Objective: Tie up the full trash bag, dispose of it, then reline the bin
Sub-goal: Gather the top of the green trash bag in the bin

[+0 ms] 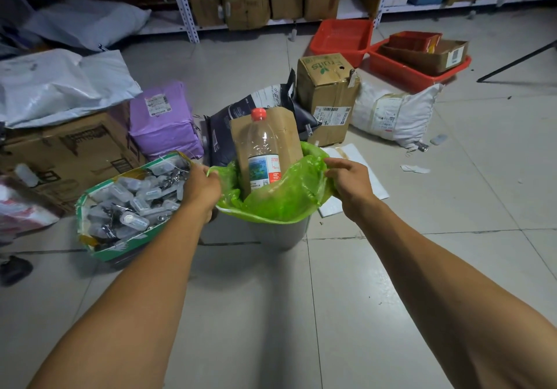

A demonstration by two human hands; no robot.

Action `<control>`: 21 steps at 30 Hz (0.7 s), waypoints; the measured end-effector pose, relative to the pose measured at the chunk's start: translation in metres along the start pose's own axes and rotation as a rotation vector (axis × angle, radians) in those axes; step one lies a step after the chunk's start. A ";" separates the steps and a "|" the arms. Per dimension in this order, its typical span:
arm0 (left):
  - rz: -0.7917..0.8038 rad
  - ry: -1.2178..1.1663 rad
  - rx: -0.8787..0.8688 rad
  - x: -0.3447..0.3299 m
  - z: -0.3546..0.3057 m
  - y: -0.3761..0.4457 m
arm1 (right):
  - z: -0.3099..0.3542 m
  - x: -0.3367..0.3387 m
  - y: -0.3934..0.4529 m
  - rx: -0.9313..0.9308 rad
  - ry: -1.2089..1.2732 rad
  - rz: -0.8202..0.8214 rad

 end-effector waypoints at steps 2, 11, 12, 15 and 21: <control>-0.024 -0.096 -0.024 -0.002 -0.009 0.000 | 0.010 -0.001 0.003 0.053 -0.020 -0.021; -0.158 -0.186 -0.123 0.003 -0.038 -0.002 | 0.041 0.001 -0.003 0.211 -0.003 -0.060; -0.165 -0.179 -0.117 0.004 -0.038 -0.003 | 0.037 0.001 0.000 0.181 -0.012 -0.054; -0.161 -0.155 -0.044 0.005 -0.038 0.002 | 0.024 0.003 0.013 0.058 -0.087 -0.048; -0.021 0.091 0.088 -0.002 -0.038 0.016 | 0.012 0.006 0.037 -0.065 -0.285 -0.059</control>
Point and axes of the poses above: each hand's wrist, its own y-axis towards the middle knuckle, its own x-axis out of the back of the hand, z = x × y, the point moved 8 cm from there along y, towards the middle knuckle, and after that the axes turned 4 degrees about -y, right-handed, at the moved point
